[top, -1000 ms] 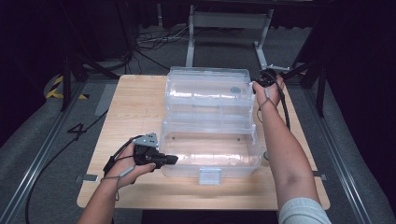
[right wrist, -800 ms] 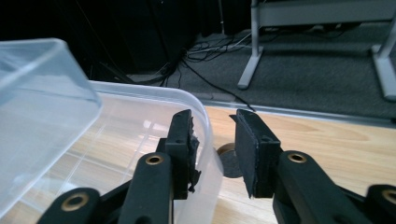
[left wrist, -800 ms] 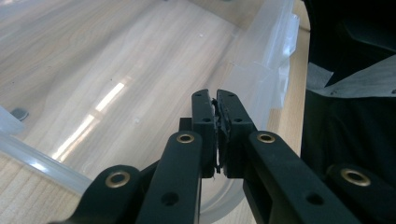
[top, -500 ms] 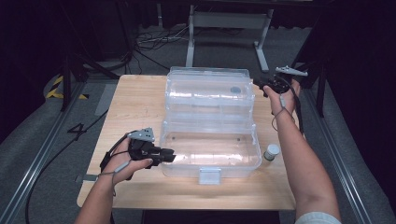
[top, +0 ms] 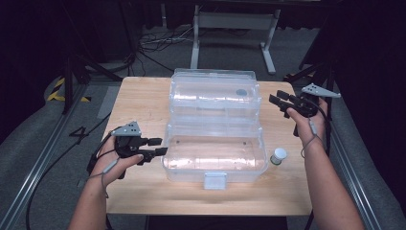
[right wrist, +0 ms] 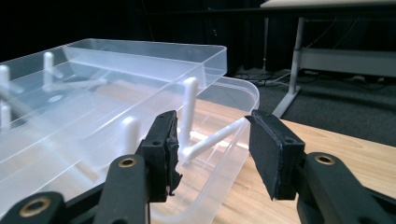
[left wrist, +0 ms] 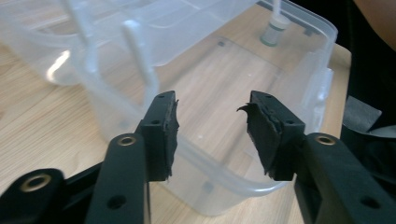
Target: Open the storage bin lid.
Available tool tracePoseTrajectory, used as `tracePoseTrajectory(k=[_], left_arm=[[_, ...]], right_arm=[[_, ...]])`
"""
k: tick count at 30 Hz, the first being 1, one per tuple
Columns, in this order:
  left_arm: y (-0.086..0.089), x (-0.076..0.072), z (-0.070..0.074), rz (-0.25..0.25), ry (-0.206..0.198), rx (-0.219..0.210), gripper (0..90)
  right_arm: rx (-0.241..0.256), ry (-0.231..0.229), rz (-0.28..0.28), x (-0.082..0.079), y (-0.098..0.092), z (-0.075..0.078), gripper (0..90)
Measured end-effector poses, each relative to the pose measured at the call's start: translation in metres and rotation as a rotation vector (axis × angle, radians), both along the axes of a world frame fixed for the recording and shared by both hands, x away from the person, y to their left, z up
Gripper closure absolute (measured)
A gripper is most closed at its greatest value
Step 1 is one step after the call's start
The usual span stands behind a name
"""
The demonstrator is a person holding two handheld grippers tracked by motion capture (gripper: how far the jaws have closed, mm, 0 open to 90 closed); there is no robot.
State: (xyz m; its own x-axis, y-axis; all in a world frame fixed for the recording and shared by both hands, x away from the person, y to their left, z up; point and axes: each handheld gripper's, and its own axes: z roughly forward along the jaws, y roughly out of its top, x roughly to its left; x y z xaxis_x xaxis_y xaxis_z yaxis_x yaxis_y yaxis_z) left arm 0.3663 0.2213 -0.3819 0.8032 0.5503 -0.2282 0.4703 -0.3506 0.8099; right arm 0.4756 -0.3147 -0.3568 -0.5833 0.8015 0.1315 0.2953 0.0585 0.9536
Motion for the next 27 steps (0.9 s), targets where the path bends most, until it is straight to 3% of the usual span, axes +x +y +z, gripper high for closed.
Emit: tracePoseTrajectory(k=[3, 7, 11, 12, 14, 15, 17, 19, 21, 24, 27], left_arm=[[0.007, 0.002, 0.002, 0.046, 0.004, -0.002, 50.2], [0.015, 0.003, 0.006, 0.088, -0.004, -0.014, 49.6], [0.025, 0.005, 0.010, 0.145, 0.000, -0.020, 48.2], [0.026, 0.008, 0.010, 0.172, 0.003, -0.018, 47.8], [0.025, 0.015, 0.011, 0.213, 0.005, 0.027, 45.8], [0.025, 0.015, 0.011, 0.213, 0.005, 0.027, 45.0], [0.023, 0.027, 0.014, 0.225, -0.003, 0.083, 43.7], [0.023, 0.030, 0.015, 0.226, -0.006, 0.081, 43.6], [0.023, 0.035, 0.018, 0.222, -0.009, 0.054, 42.2], [0.024, 0.037, 0.016, 0.218, -0.027, 0.056, 41.6], [0.026, 0.038, 0.005, 0.220, -0.027, 0.085, 41.7]], right_arm=[[0.004, -0.026, 0.023, -0.015, -0.002, 0.002, 50.9], [0.031, -0.035, 0.025, -0.025, -0.008, 0.003, 49.7], [0.022, -0.036, 0.029, -0.031, -0.019, 0.009, 48.9], [0.013, -0.037, 0.038, -0.033, -0.021, 0.010, 49.1], [0.000, -0.027, 0.048, -0.037, -0.027, 0.014, 49.7], [0.000, -0.025, 0.054, -0.039, -0.029, 0.015, 49.9], [0.003, -0.035, 0.063, -0.044, -0.033, 0.017, 50.3], [-0.011, -0.059, 0.066, -0.046, -0.034, 0.018, 47.5], [-0.042, -0.082, 0.066, -0.052, -0.038, 0.019, 47.5], [-0.046, -0.059, 0.060, -0.056, -0.044, 0.019, 47.5], [-0.053, -0.027, 0.051, -0.056, -0.049, 0.015, 49.2]])
